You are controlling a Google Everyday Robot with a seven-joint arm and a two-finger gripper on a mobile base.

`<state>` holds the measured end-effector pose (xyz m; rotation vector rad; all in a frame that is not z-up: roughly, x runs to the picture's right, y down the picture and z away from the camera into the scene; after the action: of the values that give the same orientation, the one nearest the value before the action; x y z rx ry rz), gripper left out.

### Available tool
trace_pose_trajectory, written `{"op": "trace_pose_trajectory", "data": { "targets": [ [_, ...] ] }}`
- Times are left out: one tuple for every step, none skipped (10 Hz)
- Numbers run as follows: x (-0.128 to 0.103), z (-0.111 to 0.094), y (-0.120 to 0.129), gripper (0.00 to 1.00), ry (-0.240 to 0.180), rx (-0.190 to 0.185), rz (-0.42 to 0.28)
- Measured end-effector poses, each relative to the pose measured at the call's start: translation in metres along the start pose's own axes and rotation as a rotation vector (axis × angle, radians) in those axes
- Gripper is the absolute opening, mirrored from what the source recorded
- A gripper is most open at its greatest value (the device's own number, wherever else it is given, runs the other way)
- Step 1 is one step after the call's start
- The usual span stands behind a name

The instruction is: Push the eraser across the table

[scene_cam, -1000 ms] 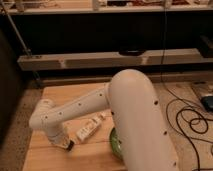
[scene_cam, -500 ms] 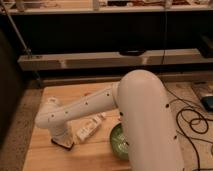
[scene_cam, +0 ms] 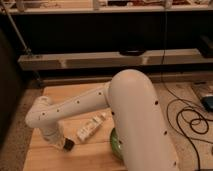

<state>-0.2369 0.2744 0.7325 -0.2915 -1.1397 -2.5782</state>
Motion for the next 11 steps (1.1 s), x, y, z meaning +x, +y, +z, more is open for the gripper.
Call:
{"op": "trace_pose_trajectory", "data": {
  "targets": [
    [-0.005, -0.001, -0.004, 0.0, 0.005, 0.007, 0.008],
    [-0.017, -0.004, -0.008, 0.0, 0.015, 0.013, 0.022],
    [-0.028, -0.006, -0.009, 0.0, 0.019, 0.014, 0.033],
    [-0.039, -0.005, -0.012, 0.0, 0.033, 0.018, 0.044],
    [-0.047, -0.003, -0.016, 0.0, 0.048, 0.022, 0.046],
    [-0.053, 0.004, -0.017, 0.0, 0.06, 0.026, 0.045],
    [-0.056, 0.009, -0.018, 0.0, 0.064, 0.029, 0.041],
    [-0.057, 0.014, -0.018, 0.0, 0.067, 0.031, 0.039],
    [-0.058, 0.017, -0.017, 0.0, 0.07, 0.033, 0.038],
    [-0.062, 0.02, -0.015, 0.0, 0.067, 0.033, 0.044],
    [-0.065, 0.022, -0.013, 0.0, 0.069, 0.034, 0.052]
  ]
}}
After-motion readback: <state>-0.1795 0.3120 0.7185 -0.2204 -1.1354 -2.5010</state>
